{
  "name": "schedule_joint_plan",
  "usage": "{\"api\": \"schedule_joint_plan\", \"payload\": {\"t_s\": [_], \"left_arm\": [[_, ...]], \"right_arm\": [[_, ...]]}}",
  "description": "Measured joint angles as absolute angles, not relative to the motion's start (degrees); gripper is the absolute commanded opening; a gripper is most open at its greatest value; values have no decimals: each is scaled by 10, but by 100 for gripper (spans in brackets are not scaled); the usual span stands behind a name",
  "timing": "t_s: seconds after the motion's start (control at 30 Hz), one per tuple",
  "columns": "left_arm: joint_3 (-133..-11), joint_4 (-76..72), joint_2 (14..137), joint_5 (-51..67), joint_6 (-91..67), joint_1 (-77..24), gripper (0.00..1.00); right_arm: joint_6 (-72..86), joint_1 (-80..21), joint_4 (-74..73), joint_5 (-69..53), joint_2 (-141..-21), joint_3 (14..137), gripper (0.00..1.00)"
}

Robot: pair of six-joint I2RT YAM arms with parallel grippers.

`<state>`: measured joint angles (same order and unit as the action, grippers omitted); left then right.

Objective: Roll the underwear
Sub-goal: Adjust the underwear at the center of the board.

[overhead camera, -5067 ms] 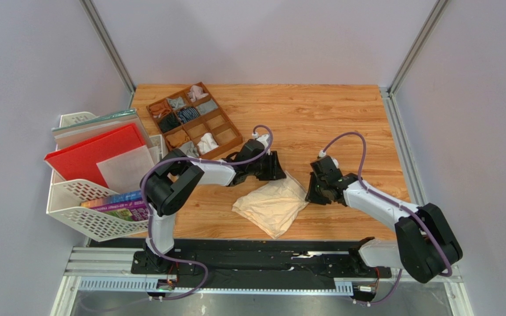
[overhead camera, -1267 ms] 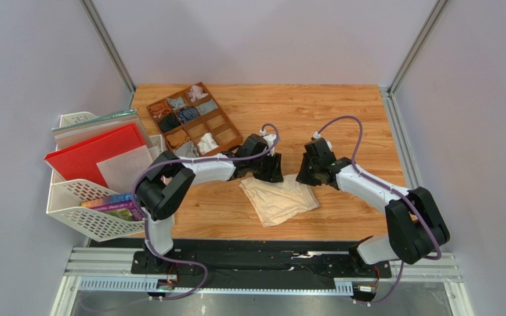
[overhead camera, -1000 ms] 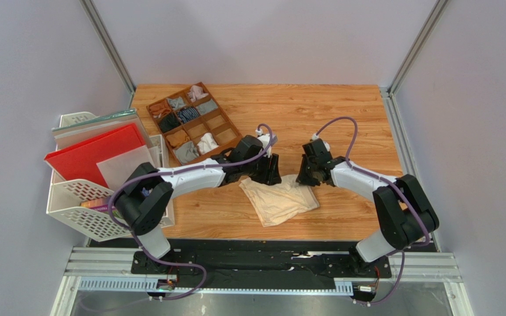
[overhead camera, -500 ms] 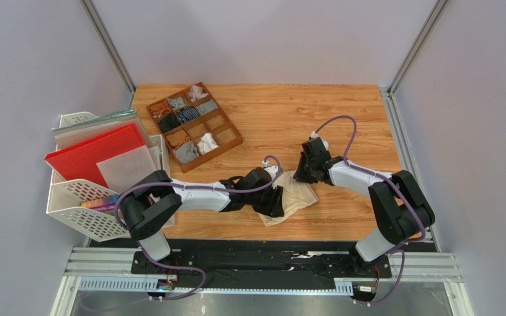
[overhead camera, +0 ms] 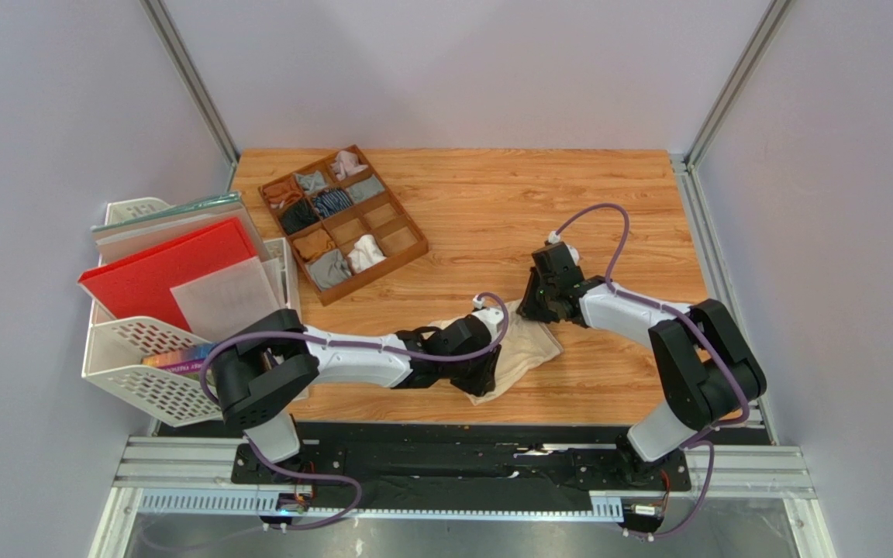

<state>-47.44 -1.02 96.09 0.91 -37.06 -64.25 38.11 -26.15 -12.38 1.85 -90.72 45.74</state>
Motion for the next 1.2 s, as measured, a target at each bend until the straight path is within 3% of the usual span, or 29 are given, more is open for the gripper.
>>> {"api": "schedule_joint_plan", "payload": {"t_s": [0.3,0.5,0.8,0.87,1.1,1.2], "left_arm": [[-481,9,961,-21,-346,-670,29],[-481,10,961,-18,-334,-689,1],[-484,17,961,-24,-326,-702,0],[-485,19,961,-24,-324,-704,6],[-495,42,955,-23,-309,-712,45],[-498,60,937,-25,-300,-713,50]], "right_arm": [[381,-261,-123,17,-908,457,18],[382,-261,-119,15,-910,457,18],[382,-260,-119,15,-910,457,18],[382,-260,-119,15,-910,457,18],[382,-260,-119,14,-910,457,18],[382,-259,-119,14,-910,457,18]]}}
